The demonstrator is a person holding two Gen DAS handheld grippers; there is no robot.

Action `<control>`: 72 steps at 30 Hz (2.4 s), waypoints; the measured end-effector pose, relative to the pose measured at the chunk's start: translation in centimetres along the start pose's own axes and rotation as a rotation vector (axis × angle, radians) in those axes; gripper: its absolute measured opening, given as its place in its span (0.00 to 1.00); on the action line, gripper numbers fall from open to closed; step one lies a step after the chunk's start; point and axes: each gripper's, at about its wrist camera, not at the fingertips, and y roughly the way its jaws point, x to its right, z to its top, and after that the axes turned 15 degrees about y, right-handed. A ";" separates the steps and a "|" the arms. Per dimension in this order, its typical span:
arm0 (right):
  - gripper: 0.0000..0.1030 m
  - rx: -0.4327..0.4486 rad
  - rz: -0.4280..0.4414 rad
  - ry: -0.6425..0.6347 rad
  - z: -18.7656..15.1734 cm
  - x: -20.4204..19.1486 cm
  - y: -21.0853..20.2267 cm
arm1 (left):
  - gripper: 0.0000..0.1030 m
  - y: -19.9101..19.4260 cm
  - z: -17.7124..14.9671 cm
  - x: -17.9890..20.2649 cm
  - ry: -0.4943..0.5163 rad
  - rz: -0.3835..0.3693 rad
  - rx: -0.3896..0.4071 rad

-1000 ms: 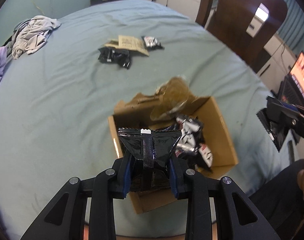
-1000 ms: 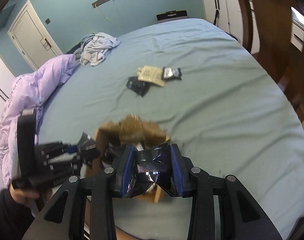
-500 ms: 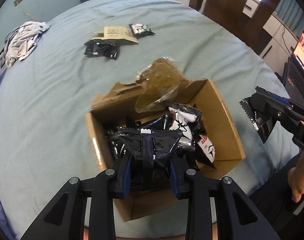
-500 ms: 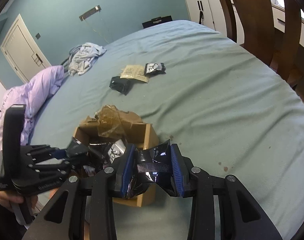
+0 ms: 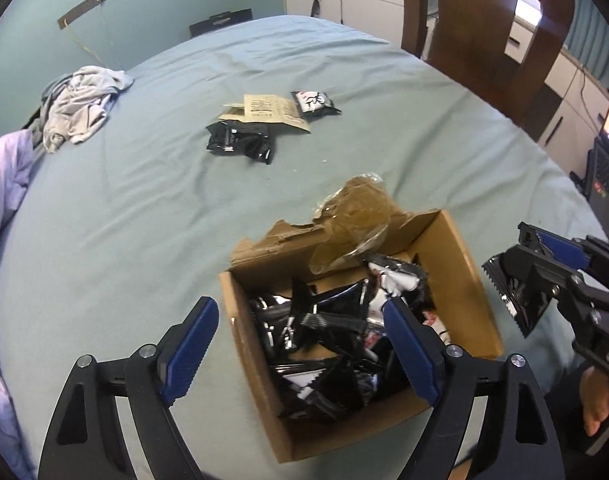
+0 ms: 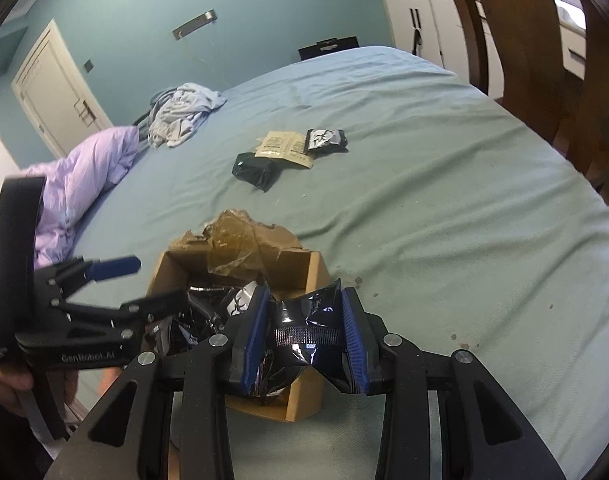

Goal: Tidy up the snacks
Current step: 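Lower the black packet into the box and open the left gripper, then lower the black packet into the box and open the right gripper, then withdraw both open grippers from the cardboard box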

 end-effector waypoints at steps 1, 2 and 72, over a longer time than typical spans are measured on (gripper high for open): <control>0.34 0.002 -0.003 -0.022 -0.2 -0.4 0.0 | 0.83 0.1 0.0 0.0 0.005 0.008 -0.005; 0.34 0.002 -0.005 -0.044 -0.4 -0.9 0.1 | 0.84 0.1 0.0 0.0 0.008 0.016 -0.008; 0.74 0.015 -0.095 -0.047 2.0 -2.7 -1.1 | 0.99 -2.3 0.4 -2.1 -0.017 0.178 0.084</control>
